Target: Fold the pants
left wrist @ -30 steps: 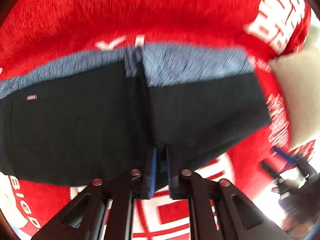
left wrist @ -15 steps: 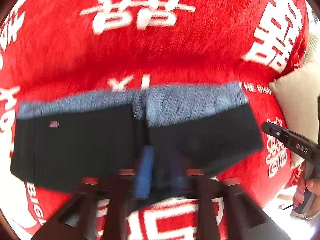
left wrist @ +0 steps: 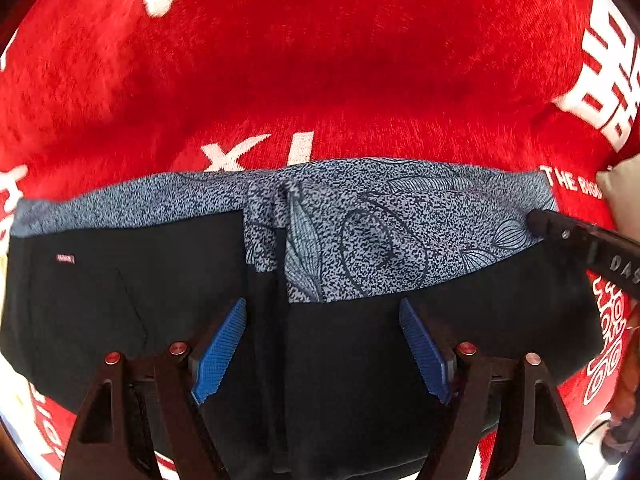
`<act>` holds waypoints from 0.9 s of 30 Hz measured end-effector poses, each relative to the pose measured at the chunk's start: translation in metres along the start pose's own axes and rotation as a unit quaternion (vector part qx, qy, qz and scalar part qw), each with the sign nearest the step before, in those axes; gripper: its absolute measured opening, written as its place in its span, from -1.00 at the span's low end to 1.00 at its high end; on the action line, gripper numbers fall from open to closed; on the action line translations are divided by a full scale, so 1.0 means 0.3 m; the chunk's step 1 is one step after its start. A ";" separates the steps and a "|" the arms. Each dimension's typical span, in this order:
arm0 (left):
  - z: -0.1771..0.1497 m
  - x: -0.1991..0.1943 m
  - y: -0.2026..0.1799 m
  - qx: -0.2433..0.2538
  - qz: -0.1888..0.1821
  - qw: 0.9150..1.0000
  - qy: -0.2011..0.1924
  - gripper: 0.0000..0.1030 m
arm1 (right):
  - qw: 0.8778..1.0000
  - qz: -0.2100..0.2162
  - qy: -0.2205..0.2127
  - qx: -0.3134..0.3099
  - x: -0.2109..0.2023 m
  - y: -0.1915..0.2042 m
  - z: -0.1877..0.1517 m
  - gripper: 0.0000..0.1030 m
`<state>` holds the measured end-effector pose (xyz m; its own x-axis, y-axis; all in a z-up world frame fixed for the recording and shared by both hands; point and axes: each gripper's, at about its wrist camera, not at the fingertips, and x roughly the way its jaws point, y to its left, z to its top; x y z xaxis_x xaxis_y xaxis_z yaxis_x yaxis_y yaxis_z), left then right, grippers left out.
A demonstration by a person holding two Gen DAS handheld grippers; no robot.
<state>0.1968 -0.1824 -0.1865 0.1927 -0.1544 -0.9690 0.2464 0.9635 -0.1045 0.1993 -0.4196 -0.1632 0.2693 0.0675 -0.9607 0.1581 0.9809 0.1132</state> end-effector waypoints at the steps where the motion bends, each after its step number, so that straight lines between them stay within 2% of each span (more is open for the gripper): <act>1: -0.001 -0.001 0.000 0.000 0.002 1.000 0.000 0.55 | 1.000 -0.005 -0.005 -0.010 0.001 0.006 -0.005 -0.58; 6: 0.006 -0.011 0.004 -0.014 0.015 1.000 0.015 0.62 | 1.000 -0.003 0.006 -0.010 -0.021 0.009 -0.007 -0.56; 10: -0.018 -0.037 0.004 -0.018 0.031 0.999 0.018 0.62 | 0.999 0.018 0.025 -0.010 -0.063 0.014 -0.043 -0.12; 14: -0.047 -0.078 0.003 -0.028 0.039 0.999 0.017 0.62 | 0.999 0.004 0.023 -0.037 -0.119 0.039 -0.099 0.08; 19: -0.090 -0.137 0.022 -0.050 0.045 0.998 0.010 0.63 | 0.998 0.011 0.038 -0.038 -0.163 0.053 -0.162 0.14; 20: -0.103 -0.147 0.030 -0.054 0.046 0.997 0.011 0.70 | 0.998 0.012 0.039 -0.041 -0.171 0.058 -0.172 0.15; 21: -0.120 -0.155 0.031 -0.057 0.047 0.997 0.010 0.98 | 0.998 0.011 0.039 -0.045 -0.177 0.064 -0.178 0.16; 27: -0.156 -0.183 0.062 -0.084 0.052 0.995 0.007 0.99 | 0.997 0.015 0.042 -0.063 -0.206 0.105 -0.194 0.17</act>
<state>0.1463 -0.1457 -0.1459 0.1948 -0.0500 -0.9796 0.0634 0.9973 -0.0383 0.1322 -0.3822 -0.1151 0.1911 0.1078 -0.9756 0.0282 0.9929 0.1152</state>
